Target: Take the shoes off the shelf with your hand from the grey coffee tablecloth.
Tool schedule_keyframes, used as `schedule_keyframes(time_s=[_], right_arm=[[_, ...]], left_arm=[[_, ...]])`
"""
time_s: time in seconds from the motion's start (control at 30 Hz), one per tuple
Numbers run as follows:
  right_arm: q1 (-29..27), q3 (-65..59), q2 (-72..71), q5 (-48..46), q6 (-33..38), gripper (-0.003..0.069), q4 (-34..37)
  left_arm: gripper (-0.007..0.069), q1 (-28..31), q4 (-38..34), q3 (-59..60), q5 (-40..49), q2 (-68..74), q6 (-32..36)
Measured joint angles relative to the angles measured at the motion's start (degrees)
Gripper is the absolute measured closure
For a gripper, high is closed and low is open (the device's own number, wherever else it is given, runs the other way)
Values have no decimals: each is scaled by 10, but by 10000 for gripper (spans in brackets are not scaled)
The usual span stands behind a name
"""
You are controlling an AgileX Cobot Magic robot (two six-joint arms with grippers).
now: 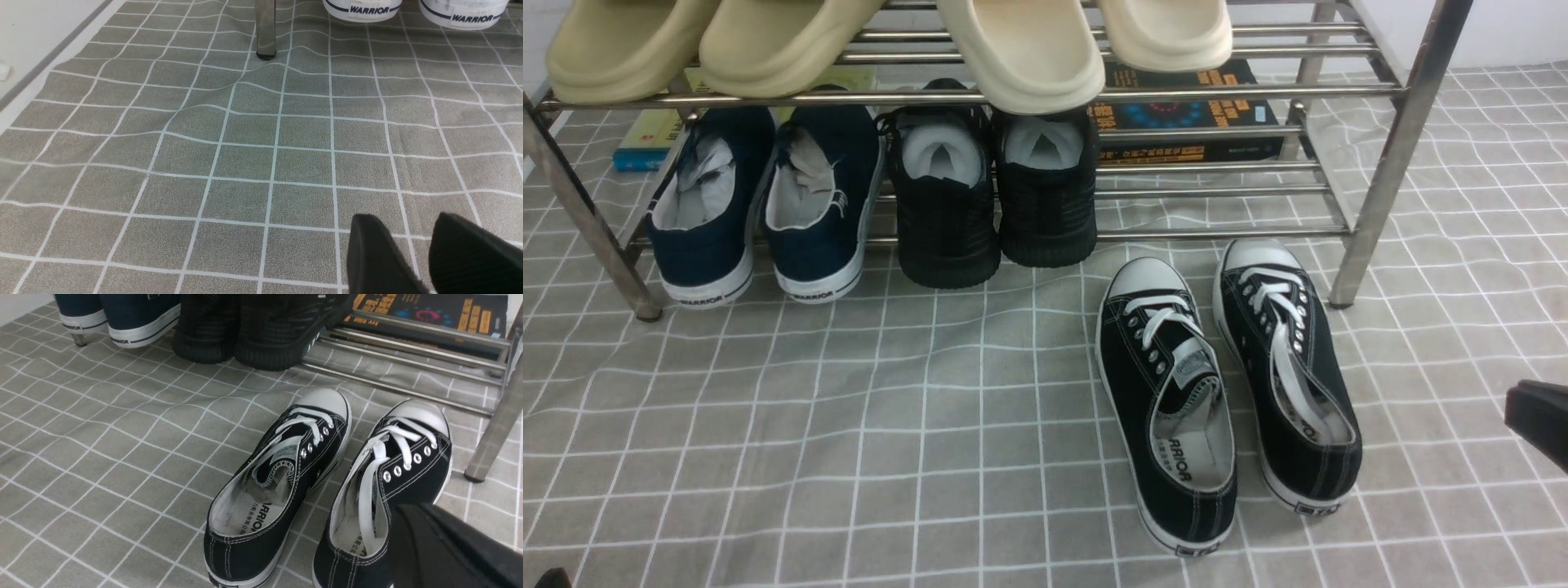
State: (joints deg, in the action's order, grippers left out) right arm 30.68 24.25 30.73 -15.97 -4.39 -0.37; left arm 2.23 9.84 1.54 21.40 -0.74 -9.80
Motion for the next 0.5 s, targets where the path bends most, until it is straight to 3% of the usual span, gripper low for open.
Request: schedule_keyframes(time_s=[0.5], right_arm=[[0, -5, 0, 2, 2, 659, -5]], left_arm=[[385, 0, 0, 0, 0, 0, 0]])
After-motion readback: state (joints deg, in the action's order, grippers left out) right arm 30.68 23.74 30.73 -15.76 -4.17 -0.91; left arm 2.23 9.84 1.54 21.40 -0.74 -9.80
